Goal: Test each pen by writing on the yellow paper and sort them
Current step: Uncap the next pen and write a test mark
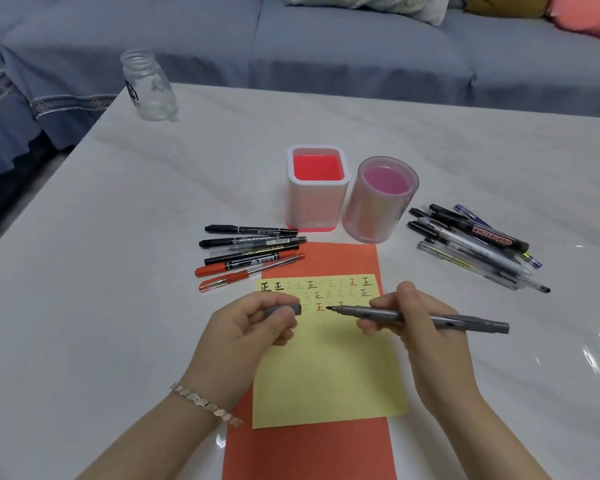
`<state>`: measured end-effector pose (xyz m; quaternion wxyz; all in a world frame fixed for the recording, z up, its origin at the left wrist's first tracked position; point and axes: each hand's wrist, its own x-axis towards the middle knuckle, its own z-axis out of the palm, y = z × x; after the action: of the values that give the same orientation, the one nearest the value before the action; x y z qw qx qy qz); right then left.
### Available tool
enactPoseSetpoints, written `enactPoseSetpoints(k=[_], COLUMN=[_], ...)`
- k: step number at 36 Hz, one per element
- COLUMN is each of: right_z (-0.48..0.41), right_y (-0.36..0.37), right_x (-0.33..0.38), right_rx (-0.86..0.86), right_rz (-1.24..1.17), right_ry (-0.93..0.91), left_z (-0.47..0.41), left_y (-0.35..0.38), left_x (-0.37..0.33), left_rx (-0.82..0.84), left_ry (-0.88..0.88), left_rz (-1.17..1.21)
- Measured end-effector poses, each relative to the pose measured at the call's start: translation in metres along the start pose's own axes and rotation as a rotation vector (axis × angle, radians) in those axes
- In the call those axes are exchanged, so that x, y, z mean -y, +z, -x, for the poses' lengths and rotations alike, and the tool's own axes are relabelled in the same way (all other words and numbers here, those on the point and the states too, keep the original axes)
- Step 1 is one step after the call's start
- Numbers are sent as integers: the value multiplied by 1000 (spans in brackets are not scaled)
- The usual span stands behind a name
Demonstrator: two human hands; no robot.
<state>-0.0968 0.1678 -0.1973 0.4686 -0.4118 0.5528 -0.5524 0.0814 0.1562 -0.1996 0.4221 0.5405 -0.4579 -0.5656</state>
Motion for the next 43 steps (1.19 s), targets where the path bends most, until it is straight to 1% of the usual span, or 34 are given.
enactPoseSetpoints(k=[3,8,13,20,22,26,29,31,34,39,41,43], right_z=[2,6,7,8,8,8,6,4,-1,-14,-18,-24], right_y=[0,0,-1,1,2,0,-5,-11,-20,-35,-40,-46], right_x=[3,6,7,8,8,9,10,12,16,15,13,8], right_rx=[16,59,54,57,50,-31,-15,-2,25,88,200,326], right_rz=[9,21,34,56,47,-16,9,4,37,192,301,407], right_ry=[-9,-23,-15,25,34,48,19,5,1,34,84,146], left_z=[5,9,10,13,13,9,6,2,-4,-16,-18,-19], left_y=[4,9,12,21,26,33,38,42,49,62,64,60], left_x=[-3,-7,-10,-10,-11,-16,-20,-24,-28,-20,-12,-1], left_rx=[32,59,74,141,144,127,185,241,338,468,465,393], left_ry=[-30,-26,-10,21,53,101,104,76,65,204,218,186], left_rz=[63,98,85,95,57,-37,-55,-68,-200,-595,-718,-756])
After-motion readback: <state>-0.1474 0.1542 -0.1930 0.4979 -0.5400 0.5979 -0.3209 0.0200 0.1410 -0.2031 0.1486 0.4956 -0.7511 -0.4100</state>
